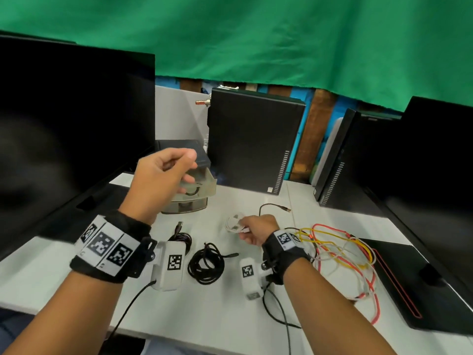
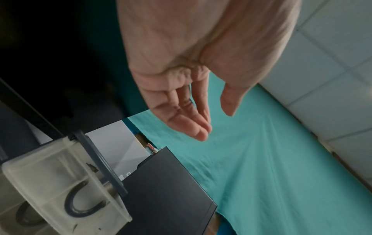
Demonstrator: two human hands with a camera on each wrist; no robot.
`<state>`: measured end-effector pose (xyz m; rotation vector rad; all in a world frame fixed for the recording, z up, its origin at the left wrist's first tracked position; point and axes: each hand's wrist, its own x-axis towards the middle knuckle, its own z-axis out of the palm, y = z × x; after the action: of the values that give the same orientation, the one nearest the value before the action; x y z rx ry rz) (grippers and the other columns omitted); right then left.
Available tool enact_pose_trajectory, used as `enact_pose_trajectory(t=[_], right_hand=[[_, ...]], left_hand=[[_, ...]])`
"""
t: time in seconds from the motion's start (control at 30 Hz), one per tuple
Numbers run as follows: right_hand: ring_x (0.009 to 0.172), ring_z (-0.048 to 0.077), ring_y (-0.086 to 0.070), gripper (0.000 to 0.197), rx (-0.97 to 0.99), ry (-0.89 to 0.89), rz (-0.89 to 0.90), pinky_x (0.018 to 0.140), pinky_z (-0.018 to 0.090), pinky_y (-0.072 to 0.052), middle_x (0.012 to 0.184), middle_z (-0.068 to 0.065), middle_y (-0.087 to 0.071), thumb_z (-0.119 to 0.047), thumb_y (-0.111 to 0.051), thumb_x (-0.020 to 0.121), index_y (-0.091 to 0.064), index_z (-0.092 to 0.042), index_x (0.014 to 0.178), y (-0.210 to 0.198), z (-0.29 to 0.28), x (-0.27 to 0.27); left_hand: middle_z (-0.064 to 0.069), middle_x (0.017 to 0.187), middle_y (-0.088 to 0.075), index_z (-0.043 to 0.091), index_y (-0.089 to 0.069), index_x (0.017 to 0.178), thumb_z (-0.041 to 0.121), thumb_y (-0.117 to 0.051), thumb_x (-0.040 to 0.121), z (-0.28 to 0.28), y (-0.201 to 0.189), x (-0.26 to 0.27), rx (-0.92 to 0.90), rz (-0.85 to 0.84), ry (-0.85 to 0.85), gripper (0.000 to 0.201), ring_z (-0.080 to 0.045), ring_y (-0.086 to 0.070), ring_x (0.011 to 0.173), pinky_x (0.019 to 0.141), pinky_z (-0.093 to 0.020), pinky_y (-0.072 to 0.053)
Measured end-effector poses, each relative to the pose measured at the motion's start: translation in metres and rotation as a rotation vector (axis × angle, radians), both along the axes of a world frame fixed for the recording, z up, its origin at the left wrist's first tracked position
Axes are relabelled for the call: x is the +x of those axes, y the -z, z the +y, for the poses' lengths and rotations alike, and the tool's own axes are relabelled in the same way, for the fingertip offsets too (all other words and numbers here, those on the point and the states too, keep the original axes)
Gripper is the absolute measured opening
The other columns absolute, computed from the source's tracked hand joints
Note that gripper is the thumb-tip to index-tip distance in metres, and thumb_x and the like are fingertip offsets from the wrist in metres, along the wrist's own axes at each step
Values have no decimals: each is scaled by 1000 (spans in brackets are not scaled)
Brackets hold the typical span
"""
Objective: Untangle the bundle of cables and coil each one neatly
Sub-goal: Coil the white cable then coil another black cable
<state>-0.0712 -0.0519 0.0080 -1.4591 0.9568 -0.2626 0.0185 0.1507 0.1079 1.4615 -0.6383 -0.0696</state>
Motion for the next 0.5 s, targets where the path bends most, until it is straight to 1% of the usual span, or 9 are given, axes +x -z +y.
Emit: enact_pose_trajectory(t=[0.07, 0.13, 0.17, 0.2, 0.23, 0.27, 0.33, 0.4, 0.5], right_hand=[[44, 19, -62, 19, -6, -40, 35, 40, 22, -45, 69, 18, -69, -5, -67, 85, -65, 9, 98, 10, 0, 16], [58, 24, -71, 19, 56, -101, 39, 44, 25, -51, 79, 17, -72, -10, -70, 89, -63, 6, 98, 17, 5, 28], [64, 25, -73, 23, 86, -121, 41, 47, 26, -54, 82, 16, -72, -15, -71, 91, -61, 5, 99, 20, 6, 32], [63, 23, -73, 29, 93, -123, 54, 49, 26, -56, 83, 17, -72, -20, -71, 92, -59, 5, 102, 21, 6, 33], [59, 21, -72, 34, 74, -114, 70, 50, 25, -57, 81, 17, -72, -24, -71, 93, -59, 6, 104, 20, 4, 32], [56, 20, -71, 36, 45, -99, 83, 50, 25, -57, 80, 18, -72, -26, -71, 93, -59, 6, 102, 17, 0, 28], [55, 20, -69, 35, -21, -69, 99, 48, 24, -55, 85, 19, -72, -29, -70, 93, -60, 5, 99, 8, -11, 13], [59, 22, -69, 33, -75, -41, 84, 48, 24, -53, 87, 18, -73, -28, -69, 94, -62, 3, 101, -7, -22, -11], [61, 24, -68, 29, -89, 13, -25, 50, 23, -48, 85, 16, -74, -28, -70, 92, -66, -1, 102, -31, -36, -63]], left_hand=[[8, 90, -76, 27, -72, 105, 32, -63, 95, 0, 1, 1, 10, 4, 19, 13, -5, -67, 69, 56, -19, -54], [5, 90, -76, 26, -72, 103, 30, -65, 94, -2, 3, 1, 27, 17, 43, 12, -8, -67, 70, 58, -20, -55], [2, 91, -76, 26, -73, 101, 29, -66, 94, -4, 4, 1, 37, 25, 57, 10, -10, -67, 71, 58, -20, -55], [0, 91, -76, 25, -73, 100, 28, -67, 94, -5, 6, 0, 50, 28, 71, 9, -11, -67, 71, 57, -20, -55], [-1, 90, -76, 25, -73, 99, 27, -67, 94, -6, 7, -1, 63, 24, 82, 8, -12, -67, 71, 56, -20, -54], [-1, 89, -76, 26, -73, 98, 26, -67, 94, -7, 8, -1, 80, 19, 87, 8, -12, -67, 71, 56, -19, -54], [1, 88, -76, 26, -73, 99, 25, -67, 94, -8, 9, -2, 104, 16, 89, 8, -11, -68, 71, 56, -19, -54], [1, 89, -76, 24, -73, 100, 25, -66, 94, -9, 10, -4, 112, 24, 101, 9, -10, -68, 71, 57, -19, -55], [0, 88, -75, 21, -73, 102, 26, -66, 94, -13, 11, -11, 125, 58, 146, 12, -8, -66, 69, 60, -21, -56]])
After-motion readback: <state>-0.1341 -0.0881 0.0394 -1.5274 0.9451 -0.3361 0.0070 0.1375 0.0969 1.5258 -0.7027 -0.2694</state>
